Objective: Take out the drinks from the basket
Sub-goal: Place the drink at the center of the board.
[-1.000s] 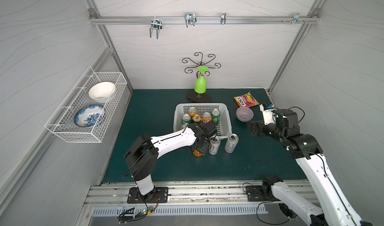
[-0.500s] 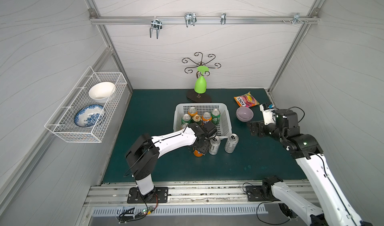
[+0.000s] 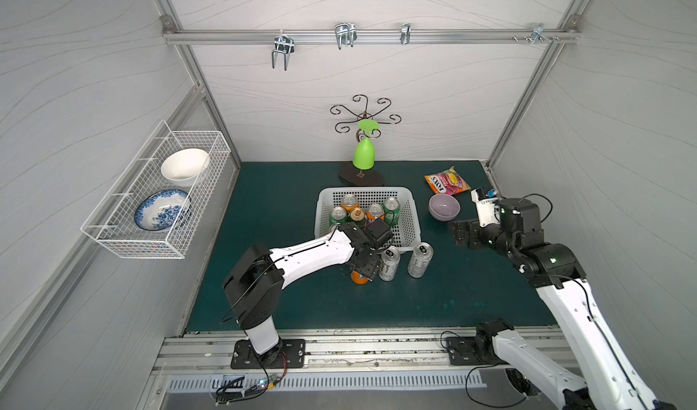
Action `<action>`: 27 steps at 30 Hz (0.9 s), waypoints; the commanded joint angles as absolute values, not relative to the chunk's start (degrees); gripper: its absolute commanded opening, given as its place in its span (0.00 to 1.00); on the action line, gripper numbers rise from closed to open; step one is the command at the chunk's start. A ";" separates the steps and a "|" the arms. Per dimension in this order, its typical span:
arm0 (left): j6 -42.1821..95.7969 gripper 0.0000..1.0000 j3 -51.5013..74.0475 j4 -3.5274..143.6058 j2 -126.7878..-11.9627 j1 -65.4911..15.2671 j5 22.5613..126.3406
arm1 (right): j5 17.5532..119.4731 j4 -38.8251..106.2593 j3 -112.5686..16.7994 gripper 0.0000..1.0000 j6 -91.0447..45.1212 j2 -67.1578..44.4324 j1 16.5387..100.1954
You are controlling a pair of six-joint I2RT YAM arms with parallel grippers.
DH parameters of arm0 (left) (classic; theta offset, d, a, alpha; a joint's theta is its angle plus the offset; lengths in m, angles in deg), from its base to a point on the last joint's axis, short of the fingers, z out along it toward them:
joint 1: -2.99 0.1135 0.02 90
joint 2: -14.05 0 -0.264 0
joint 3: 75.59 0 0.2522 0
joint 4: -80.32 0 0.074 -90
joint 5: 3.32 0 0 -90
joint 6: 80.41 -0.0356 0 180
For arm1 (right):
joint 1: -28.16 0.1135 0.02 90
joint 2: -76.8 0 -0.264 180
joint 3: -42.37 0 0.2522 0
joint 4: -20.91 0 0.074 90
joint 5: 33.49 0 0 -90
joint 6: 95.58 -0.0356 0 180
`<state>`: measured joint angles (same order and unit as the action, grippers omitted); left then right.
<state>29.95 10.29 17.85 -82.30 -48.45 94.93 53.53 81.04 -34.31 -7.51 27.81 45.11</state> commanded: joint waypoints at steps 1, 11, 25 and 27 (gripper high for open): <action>30.00 0.81 10.77 16.15 -78.83 -48.09 96.06 | 53.25 80.19 -34.06 0.99 -7.20 28.50 44.87; 28.13 0.91 10.48 12.91 -66.98 -47.35 97.18 | 53.22 80.19 -34.19 0.99 -7.16 28.53 44.93; 20.35 0.98 18.28 10.55 -65.09 -29.30 91.13 | 53.67 80.19 -34.15 0.99 -7.26 28.20 44.99; 19.71 0.98 19.08 10.86 -67.24 -27.55 88.97 | 53.54 80.19 -34.12 0.99 -7.25 28.28 44.90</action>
